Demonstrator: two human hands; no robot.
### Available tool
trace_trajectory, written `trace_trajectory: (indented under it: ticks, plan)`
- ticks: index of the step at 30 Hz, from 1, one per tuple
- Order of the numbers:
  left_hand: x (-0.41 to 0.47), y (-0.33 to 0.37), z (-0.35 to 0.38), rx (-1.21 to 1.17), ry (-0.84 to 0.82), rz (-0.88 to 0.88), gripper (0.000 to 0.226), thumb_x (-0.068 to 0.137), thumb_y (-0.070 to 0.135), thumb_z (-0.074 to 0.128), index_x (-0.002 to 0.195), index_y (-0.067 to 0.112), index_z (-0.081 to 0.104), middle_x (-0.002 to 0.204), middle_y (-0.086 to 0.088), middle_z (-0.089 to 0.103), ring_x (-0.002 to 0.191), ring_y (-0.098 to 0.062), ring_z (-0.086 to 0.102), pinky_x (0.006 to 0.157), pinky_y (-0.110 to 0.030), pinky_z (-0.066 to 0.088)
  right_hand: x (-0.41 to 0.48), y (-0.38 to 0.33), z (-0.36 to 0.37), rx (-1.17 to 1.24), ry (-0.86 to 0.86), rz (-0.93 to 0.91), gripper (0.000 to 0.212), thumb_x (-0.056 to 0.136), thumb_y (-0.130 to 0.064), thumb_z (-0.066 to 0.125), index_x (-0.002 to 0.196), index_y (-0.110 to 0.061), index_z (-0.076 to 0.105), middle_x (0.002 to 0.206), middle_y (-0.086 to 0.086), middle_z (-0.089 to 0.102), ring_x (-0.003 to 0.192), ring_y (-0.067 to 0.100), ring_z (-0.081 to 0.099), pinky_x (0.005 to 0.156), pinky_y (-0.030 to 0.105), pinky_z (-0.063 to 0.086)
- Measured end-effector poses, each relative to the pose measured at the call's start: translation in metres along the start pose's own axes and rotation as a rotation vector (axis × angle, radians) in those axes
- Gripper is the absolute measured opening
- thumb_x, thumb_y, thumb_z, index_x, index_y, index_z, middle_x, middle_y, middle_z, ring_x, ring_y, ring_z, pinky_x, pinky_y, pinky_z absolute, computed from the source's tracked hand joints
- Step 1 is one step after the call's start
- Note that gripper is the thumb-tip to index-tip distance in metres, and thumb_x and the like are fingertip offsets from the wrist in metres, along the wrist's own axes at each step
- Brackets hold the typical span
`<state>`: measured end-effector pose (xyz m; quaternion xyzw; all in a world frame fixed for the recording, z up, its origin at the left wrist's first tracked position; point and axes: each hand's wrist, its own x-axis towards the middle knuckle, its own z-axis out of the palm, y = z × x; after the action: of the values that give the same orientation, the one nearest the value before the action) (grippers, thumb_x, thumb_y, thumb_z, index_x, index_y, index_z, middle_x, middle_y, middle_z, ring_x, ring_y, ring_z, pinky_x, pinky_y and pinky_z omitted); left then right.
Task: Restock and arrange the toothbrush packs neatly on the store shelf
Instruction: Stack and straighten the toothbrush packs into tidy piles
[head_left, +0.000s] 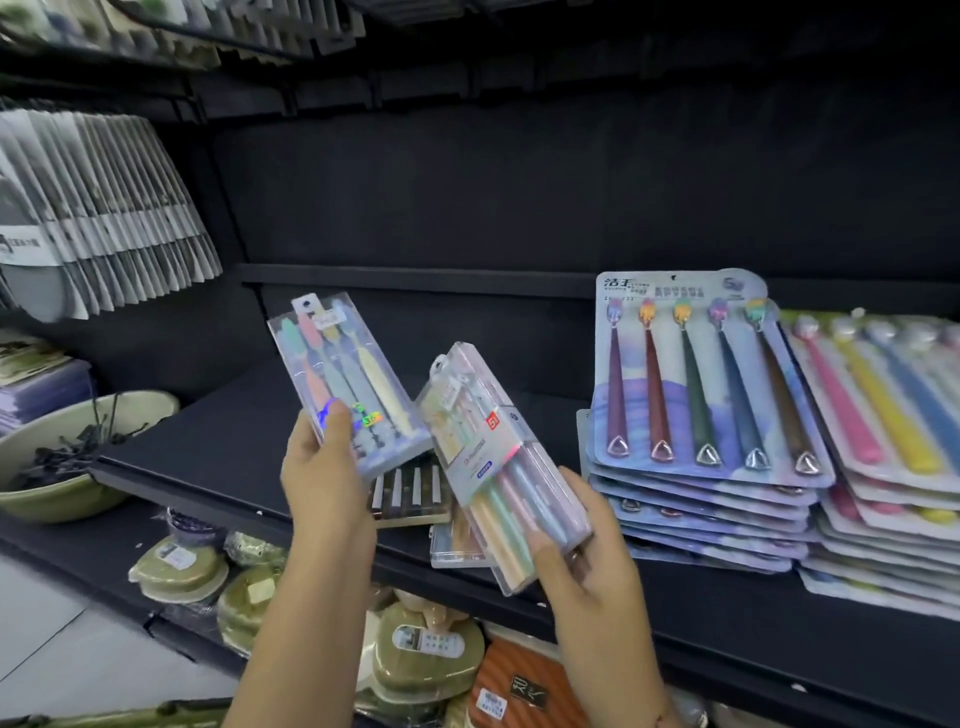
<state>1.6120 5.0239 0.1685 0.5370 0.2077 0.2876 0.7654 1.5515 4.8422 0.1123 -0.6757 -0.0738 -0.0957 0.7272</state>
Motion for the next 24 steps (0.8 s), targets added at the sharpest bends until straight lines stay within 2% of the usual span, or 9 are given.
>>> trace_trajectory:
  ticks: [3, 5, 7, 11, 16, 18, 20, 22, 24]
  plan:
    - [-0.016, 0.008, 0.011, -0.008, -0.078, 0.068, 0.024, 0.101, 0.029, 0.052, 0.119, 0.037, 0.065, 0.112, 0.009, 0.071, 0.104, -0.013, 0.068, 0.086, -0.031, 0.055, -0.019, -0.03, -0.028, 0.107, 0.064, -0.032, 0.045, 0.087, -0.003, 0.064, 0.12, -0.032, 0.058, 0.107, -0.012, 0.072, 0.097, 0.005, 0.069, 0.073, 0.014, 0.053]
    - [-0.035, 0.014, 0.023, -0.024, -0.163, 0.072, 0.03, 0.102, 0.031, 0.05, 0.13, 0.037, 0.058, 0.117, 0.011, 0.069, 0.1, -0.004, 0.068, 0.072, -0.019, 0.053, -0.027, -0.059, -0.061, 0.22, 0.14, -0.058, 0.044, 0.074, -0.021, 0.079, 0.116, -0.026, 0.067, 0.107, -0.005, 0.073, 0.097, 0.012, 0.071, 0.073, 0.019, 0.056]
    - [-0.06, 0.017, 0.042, -0.06, -0.283, 0.018, 0.031, 0.103, 0.029, 0.048, 0.132, 0.035, 0.057, 0.115, 0.01, 0.071, 0.094, -0.006, 0.071, 0.064, -0.021, 0.056, -0.031, -0.087, -0.102, 0.298, 0.243, -0.071, 0.052, 0.063, -0.032, 0.086, 0.111, -0.024, 0.07, 0.109, 0.0, 0.073, 0.096, 0.018, 0.072, 0.071, 0.029, 0.059]
    - [-0.12, 0.021, 0.097, -0.107, -0.531, -0.165, 0.023, 0.103, 0.021, 0.047, 0.118, 0.031, 0.06, 0.106, 0.012, 0.074, 0.093, -0.008, 0.071, 0.057, -0.021, 0.055, -0.033, -0.134, -0.213, 0.275, 0.395, -0.118, 0.041, 0.081, -0.015, 0.054, 0.121, -0.011, 0.063, 0.115, 0.008, 0.071, 0.101, 0.026, 0.07, 0.069, 0.041, 0.061]
    - [-0.187, 0.009, 0.181, -0.075, -0.837, -0.286, 0.03, 0.101, 0.022, 0.051, 0.127, 0.037, 0.054, 0.118, 0.023, 0.066, 0.104, 0.003, 0.065, 0.069, -0.026, 0.048, -0.033, -0.169, -0.316, 0.2, 0.649, -0.188, 0.031, 0.099, -0.019, 0.05, 0.128, -0.01, 0.055, 0.118, 0.013, 0.068, 0.094, 0.02, 0.069, 0.067, 0.03, 0.06]
    - [-0.214, 0.006, 0.221, -0.016, -0.928, -0.32, 0.044, 0.101, 0.026, 0.052, 0.144, 0.031, 0.043, 0.143, 0.009, 0.052, 0.127, -0.014, 0.055, 0.078, -0.03, 0.054, -0.027, -0.182, -0.345, 0.202, 0.731, -0.218, 0.036, 0.1, -0.022, 0.052, 0.133, -0.009, 0.051, 0.121, 0.011, 0.067, 0.094, 0.017, 0.071, 0.066, 0.027, 0.06]
    - [-0.238, 0.006, 0.261, 0.05, -0.951, -0.311, 0.05, 0.102, 0.025, 0.051, 0.15, 0.021, 0.037, 0.15, 0.004, 0.043, 0.132, -0.02, 0.049, 0.096, -0.035, 0.05, -0.02, -0.196, -0.366, 0.151, 0.792, -0.268, 0.032, 0.099, -0.024, 0.054, 0.127, -0.009, 0.051, 0.116, 0.008, 0.067, 0.091, 0.014, 0.072, 0.065, 0.025, 0.059]
    - [-0.262, 0.008, 0.295, 0.132, -0.972, -0.24, 0.045, 0.102, 0.022, 0.049, 0.146, 0.015, 0.041, 0.142, 0.005, 0.049, 0.12, -0.018, 0.052, 0.098, -0.034, 0.044, -0.011, -0.205, -0.383, 0.086, 0.836, -0.313, 0.028, 0.098, -0.023, 0.057, 0.123, -0.01, 0.052, 0.108, 0.007, 0.066, 0.084, 0.011, 0.073, 0.062, 0.023, 0.058]
    - [-0.282, 0.008, 0.321, 0.22, -0.984, -0.177, 0.036, 0.102, 0.017, 0.046, 0.138, 0.012, 0.045, 0.113, 0.008, 0.053, 0.096, -0.014, 0.05, 0.08, -0.028, 0.04, 0.001, -0.21, -0.397, 0.044, 0.87, -0.319, 0.027, 0.097, -0.02, 0.059, 0.121, -0.009, 0.052, 0.103, 0.005, 0.066, 0.077, 0.008, 0.072, 0.059, 0.021, 0.057]
